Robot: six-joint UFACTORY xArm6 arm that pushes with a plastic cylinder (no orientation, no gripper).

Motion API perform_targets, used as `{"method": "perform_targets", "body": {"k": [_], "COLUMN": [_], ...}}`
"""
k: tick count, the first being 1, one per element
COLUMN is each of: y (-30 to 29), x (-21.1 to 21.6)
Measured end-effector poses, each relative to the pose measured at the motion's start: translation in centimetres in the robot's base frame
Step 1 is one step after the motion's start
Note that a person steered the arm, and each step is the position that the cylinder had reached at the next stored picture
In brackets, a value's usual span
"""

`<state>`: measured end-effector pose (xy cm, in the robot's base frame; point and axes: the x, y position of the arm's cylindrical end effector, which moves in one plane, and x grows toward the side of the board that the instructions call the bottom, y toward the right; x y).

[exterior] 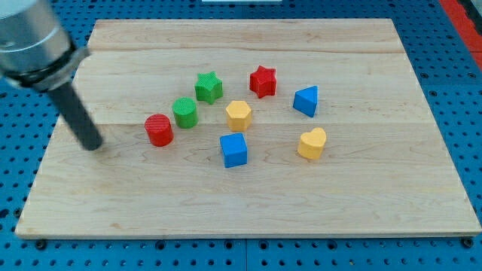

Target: Push the yellow heart to the bottom left of the blue triangle

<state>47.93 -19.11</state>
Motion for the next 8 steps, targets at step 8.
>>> {"method": "perform_targets", "body": {"k": [8], "y": [31.5], "x": [8.1]}}
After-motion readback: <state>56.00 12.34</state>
